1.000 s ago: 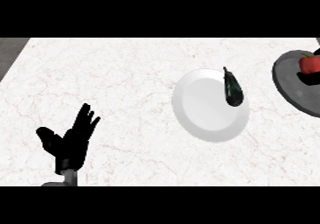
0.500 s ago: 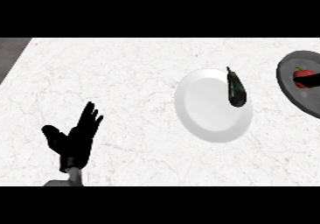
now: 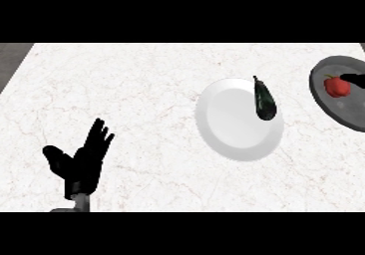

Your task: Pick the bell pepper from the plate and place it in the pan

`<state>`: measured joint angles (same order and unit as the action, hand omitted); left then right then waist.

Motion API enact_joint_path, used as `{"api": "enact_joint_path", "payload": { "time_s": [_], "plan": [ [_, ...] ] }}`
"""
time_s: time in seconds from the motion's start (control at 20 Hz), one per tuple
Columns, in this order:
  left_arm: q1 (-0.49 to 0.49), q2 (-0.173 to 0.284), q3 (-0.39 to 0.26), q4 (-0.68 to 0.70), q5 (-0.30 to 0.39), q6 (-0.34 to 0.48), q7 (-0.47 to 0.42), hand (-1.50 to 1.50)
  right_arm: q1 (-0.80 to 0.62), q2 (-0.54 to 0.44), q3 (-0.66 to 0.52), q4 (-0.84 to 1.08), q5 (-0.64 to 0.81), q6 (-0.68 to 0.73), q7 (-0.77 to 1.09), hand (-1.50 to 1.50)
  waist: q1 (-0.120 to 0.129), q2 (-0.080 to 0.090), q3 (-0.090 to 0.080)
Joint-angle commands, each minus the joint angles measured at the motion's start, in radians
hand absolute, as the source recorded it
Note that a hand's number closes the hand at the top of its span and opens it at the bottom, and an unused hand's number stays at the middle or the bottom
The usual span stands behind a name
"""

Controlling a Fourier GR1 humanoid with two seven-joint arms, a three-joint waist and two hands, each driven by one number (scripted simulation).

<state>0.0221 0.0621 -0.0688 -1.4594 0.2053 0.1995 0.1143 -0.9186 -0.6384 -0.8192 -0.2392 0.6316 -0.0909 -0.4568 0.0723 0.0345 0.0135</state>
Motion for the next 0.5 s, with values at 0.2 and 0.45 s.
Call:
{"api": "enact_joint_path", "payload": {
  "time_s": [0.2,0.45],
  "plan": [
    [0.029,0.0,0.014,0.035,-0.002,0.006,-0.01,0.0,0.069,-0.133,-0.122,0.076,-0.151,0.378,-0.103,-1.5,-0.031,-0.009,-0.007],
    [-0.004,0.011,0.046,0.072,0.017,-0.004,-0.006,0.0,0.15,-0.173,-0.117,0.083,-0.167,0.568,-0.194,-1.5,-0.038,-0.011,-0.007]
  ]
}}
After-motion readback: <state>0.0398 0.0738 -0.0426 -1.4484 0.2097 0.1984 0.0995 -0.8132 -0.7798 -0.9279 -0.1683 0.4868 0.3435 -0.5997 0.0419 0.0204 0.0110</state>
